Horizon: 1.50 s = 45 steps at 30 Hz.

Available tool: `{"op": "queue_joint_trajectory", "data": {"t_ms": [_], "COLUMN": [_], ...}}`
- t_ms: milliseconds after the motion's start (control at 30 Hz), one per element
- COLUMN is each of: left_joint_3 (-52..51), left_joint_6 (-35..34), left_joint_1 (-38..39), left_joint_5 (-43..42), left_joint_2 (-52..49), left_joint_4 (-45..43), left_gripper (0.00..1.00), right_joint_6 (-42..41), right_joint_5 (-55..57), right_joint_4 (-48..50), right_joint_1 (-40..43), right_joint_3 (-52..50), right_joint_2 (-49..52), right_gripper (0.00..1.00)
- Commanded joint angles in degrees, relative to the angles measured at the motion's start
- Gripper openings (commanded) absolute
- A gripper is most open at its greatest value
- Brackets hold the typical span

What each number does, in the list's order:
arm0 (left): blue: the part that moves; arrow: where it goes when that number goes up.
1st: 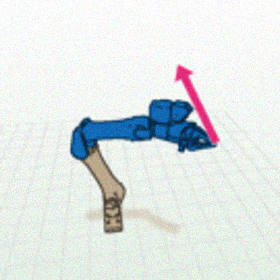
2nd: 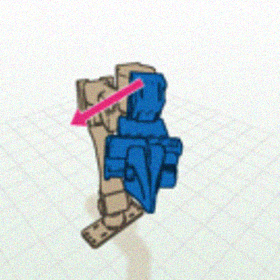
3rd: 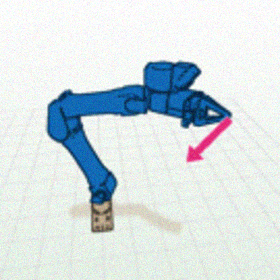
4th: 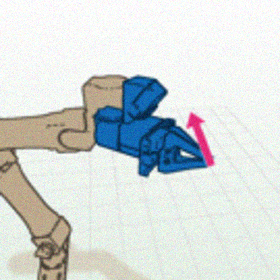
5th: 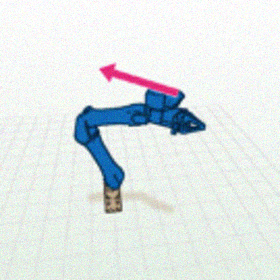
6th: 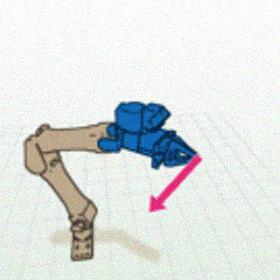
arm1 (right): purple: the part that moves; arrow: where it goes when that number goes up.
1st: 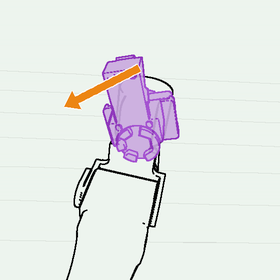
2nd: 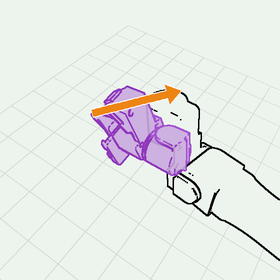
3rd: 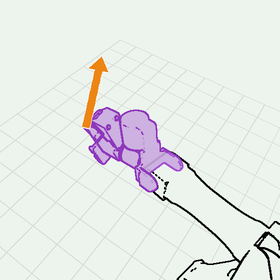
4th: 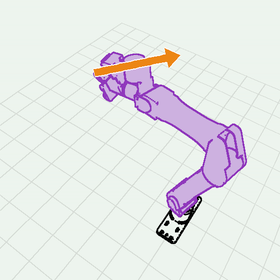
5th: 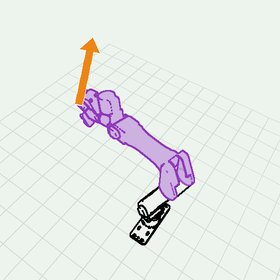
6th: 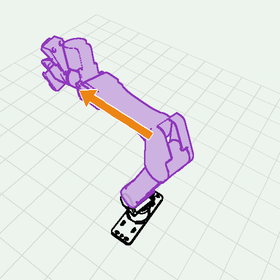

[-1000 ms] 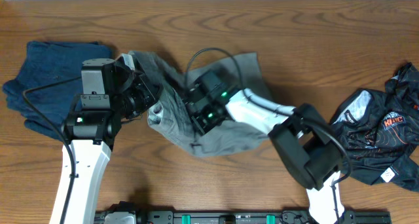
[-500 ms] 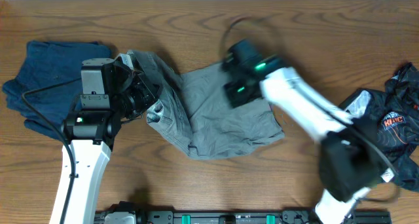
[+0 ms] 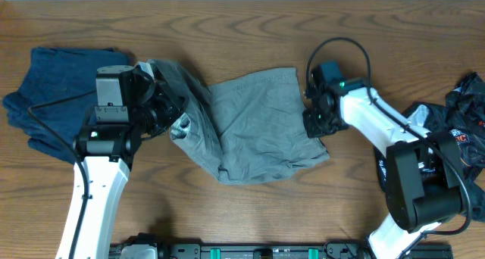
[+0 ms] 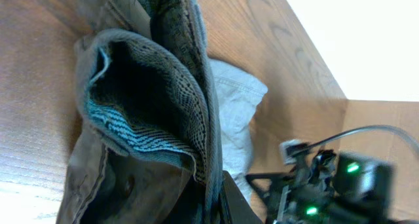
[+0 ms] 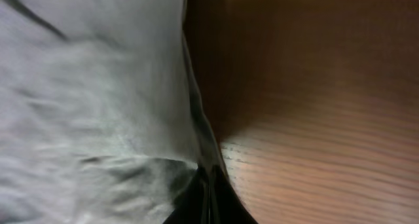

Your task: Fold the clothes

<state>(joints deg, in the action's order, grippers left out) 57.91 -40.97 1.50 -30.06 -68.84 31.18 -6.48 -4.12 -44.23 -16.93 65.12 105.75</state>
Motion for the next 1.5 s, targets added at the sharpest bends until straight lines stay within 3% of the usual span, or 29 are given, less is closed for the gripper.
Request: {"op": "queue_joint_trajectory", "data": {"t_ms": [0, 300, 467, 633, 800, 1067, 1100, 1133, 1200, 1367, 1467], "left_joint_3": [2.10, 2.12, 2.12, 2.12, 2.12, 2.12, 2.12, 2.12, 2.12, 2.12, 2.12], "left_joint_6": [-3.54, -8.87, -8.87, -9.68, -12.07, -12.98, -13.00, -13.20, -13.14, -7.39, -2.47], "left_joint_1": [1.62, 11.91, 18.45, 23.58, 26.69, 28.89, 29.09, 29.14, 29.05, 25.59, 22.21], "left_joint_5": [-1.03, 0.85, 3.91, 3.96, 3.98, 3.93, 3.48, 2.29, -0.79, -0.09, 4.79], "left_joint_2": [-0.44, -1.88, -6.29, -12.09, -16.59, -18.93, -18.91, -18.78, -18.32, -15.26, -14.60], "left_joint_4": [-2.93, -14.45, -15.37, -21.99, -26.97, -27.28, -27.28, -27.36, -27.93, -28.02, -27.82], "left_gripper": [0.06, 0.06, 0.06, 0.06, 0.06, 0.06, 0.09, 0.22, 0.34, 0.34, 0.33], "right_joint_6": [0.74, -3.21, -5.38, -5.51, -5.51, -5.62, -5.77, -6.25, -7.43, -9.79, -9.79], "right_joint_5": [-3.67, -4.46, -4.50, -4.48, -4.48, -4.48, -4.46, -4.44, -3.72, 4.42, 3.85], "right_joint_4": [2.99, 7.45, 7.41, 7.23, 6.97, 6.95, 6.78, 5.95, 3.21, -8.57, -12.76], "right_joint_1": [-1.40, -5.99, -6.84, -7.32, -7.54, -7.52, -7.50, -7.26, -6.25, -0.28, 3.76], "right_joint_3": [-4.15, -9.70, -9.75, -9.75, -9.75, -9.73, -9.66, -9.27, -7.48, 3.58, 11.56], "right_joint_2": [0.68, 0.70, 0.70, 0.70, 0.70, 0.68, 0.63, 0.48, -0.02, -3.69, -7.10], "right_gripper": [0.03, 0.03, 0.03, 0.03, 0.03, 0.05, 0.07, 0.10, 0.14, 0.15, 0.16]}}
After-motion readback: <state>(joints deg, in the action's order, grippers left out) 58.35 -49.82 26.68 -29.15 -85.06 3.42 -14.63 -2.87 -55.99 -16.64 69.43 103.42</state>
